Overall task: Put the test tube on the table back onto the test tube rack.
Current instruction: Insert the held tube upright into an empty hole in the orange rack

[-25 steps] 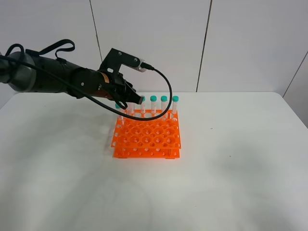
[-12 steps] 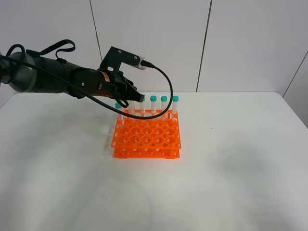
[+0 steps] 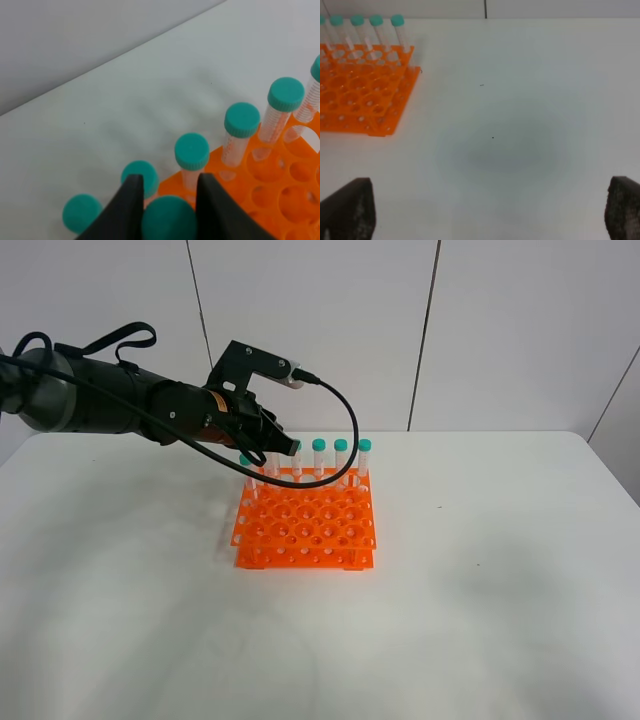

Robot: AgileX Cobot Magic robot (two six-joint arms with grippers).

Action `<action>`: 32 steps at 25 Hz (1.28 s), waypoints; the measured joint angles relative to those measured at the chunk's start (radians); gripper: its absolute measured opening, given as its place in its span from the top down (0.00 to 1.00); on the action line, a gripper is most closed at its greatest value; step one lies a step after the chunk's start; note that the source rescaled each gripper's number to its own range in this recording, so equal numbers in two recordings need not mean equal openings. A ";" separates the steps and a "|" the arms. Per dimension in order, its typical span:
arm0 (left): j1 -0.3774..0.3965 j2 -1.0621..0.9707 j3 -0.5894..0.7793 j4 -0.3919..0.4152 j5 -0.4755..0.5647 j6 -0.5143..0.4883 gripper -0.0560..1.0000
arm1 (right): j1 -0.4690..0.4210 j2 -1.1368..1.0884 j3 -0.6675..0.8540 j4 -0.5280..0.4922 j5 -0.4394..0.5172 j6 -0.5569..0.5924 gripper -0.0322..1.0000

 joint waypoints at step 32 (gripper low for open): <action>0.000 0.005 0.046 0.000 -0.069 0.008 0.95 | 0.000 0.000 0.000 0.000 0.000 0.000 0.00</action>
